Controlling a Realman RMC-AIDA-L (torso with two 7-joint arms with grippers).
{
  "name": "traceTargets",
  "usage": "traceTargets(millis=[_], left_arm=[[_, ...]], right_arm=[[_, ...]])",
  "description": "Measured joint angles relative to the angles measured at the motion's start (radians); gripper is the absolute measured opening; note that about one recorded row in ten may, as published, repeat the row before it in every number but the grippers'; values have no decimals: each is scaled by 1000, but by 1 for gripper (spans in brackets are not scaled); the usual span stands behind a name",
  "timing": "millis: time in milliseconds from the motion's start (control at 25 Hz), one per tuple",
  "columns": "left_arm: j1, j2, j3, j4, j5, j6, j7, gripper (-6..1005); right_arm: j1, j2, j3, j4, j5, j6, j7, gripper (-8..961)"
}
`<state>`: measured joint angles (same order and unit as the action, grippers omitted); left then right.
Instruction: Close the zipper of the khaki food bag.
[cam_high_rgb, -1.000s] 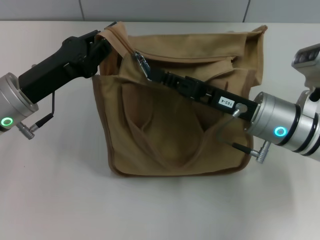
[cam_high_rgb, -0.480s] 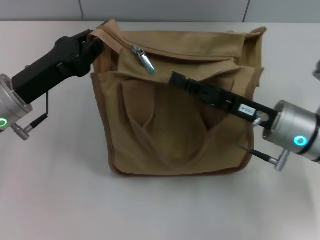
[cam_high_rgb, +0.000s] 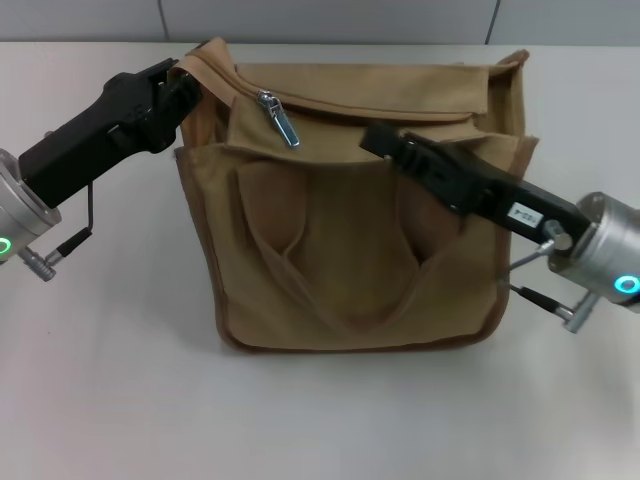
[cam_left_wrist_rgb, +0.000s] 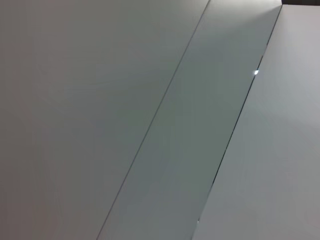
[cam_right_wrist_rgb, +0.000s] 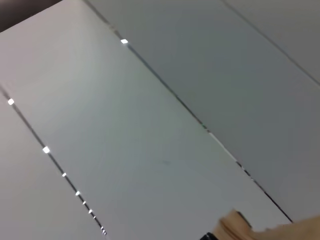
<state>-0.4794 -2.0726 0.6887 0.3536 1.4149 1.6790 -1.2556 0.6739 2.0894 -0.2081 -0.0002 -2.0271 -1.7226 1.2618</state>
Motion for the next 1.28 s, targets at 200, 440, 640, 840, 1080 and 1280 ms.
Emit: traceTargets(millis=[200, 440, 640, 840, 1080, 1280], left_arm=[[-3, -2, 1, -1, 1, 2, 0, 28], [-9, -4, 2, -2, 4, -1, -1, 28], [-19, -6, 4, -4, 6, 2, -5, 28], [-32, -6, 5, -4, 6, 5, -13, 28], [-35, -6, 5, -4, 5, 5, -14, 28], [-40, -6, 5, -4, 3, 3, -14, 27]], right_arm=[[45, 2, 2, 43, 0, 72, -83, 50], [94, 3, 11, 75, 0, 166, -93, 265], [108, 3, 5, 83, -3, 218, -83, 458], [126, -1, -9, 80, -12, 216, -9, 568], [137, -3, -41, 50, -23, 211, 97, 593], [132, -4, -42, 27, -24, 185, 138, 599]])
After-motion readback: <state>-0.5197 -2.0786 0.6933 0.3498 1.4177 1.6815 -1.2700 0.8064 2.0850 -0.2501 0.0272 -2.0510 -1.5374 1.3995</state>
